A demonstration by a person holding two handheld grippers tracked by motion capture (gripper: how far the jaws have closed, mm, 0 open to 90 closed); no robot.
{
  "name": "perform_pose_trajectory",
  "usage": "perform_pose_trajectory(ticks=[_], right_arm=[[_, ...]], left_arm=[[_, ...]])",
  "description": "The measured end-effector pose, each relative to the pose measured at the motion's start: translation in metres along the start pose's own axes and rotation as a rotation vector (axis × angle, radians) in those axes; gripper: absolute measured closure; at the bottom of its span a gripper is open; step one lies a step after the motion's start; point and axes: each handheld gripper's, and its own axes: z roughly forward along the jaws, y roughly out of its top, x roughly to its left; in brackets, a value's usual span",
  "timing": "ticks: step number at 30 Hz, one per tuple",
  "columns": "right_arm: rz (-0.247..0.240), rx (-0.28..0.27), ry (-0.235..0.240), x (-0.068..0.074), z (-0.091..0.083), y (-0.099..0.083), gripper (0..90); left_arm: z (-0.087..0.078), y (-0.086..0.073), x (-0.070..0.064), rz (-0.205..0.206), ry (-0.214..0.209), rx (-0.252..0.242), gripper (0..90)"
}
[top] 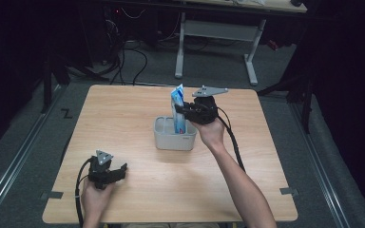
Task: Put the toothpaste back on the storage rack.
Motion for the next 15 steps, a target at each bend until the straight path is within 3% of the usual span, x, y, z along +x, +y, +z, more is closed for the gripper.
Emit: perform_pose_trajectory(ticks=[15], right_arm=[[0.019, 0.039, 0.018, 0.0, 0.011, -0.01, 73.5]], left_arm=[[0.0, 0.0, 0.0, 0.0, 0.0, 0.0, 23.6]])
